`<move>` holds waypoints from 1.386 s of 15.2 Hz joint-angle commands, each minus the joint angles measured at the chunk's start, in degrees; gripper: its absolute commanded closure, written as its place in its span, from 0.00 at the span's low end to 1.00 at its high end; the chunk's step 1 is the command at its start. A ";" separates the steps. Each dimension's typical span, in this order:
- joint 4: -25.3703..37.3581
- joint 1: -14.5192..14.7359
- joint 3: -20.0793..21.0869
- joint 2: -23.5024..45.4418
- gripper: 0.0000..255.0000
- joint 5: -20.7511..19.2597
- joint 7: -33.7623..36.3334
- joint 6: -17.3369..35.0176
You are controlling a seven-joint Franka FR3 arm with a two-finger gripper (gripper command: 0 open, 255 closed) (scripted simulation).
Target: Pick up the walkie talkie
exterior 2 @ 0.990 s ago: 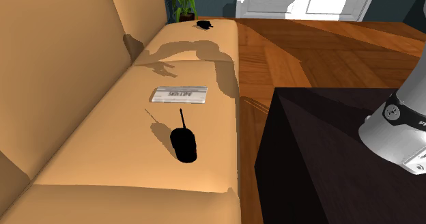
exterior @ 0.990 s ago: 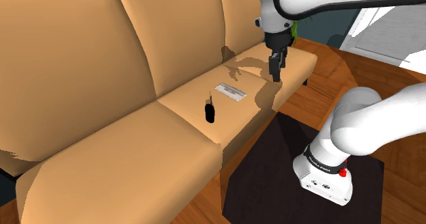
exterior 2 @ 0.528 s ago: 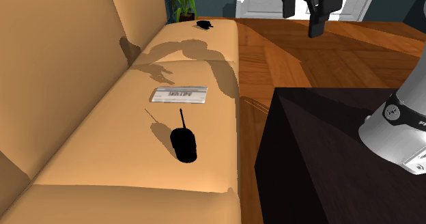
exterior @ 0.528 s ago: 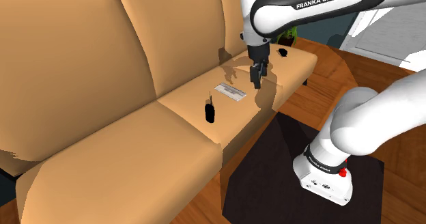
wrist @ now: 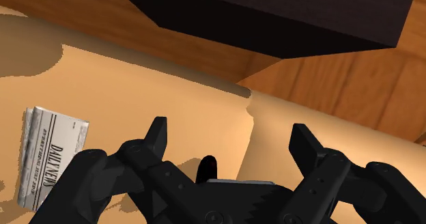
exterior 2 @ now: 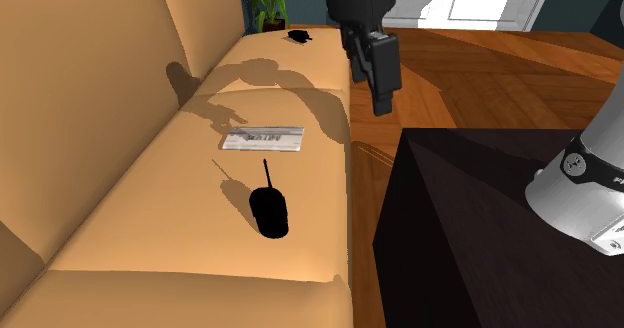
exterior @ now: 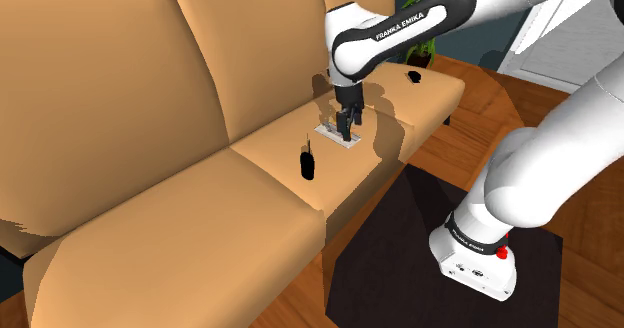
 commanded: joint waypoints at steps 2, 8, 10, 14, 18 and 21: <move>2.65 0.06 -0.44 6.64 0.00 1.42 -0.95 4.65; 10.06 0.03 -0.49 19.92 0.00 5.05 -3.14 11.57; 13.12 -0.14 -0.27 24.33 0.00 6.34 -3.91 13.25; 20.11 -0.68 0.44 33.09 0.00 8.77 -5.34 15.66; 26.79 -1.26 1.22 40.30 0.00 10.48 -6.26 16.72; 26.84 -1.32 1.33 42.04 0.00 10.66 -6.49 18.39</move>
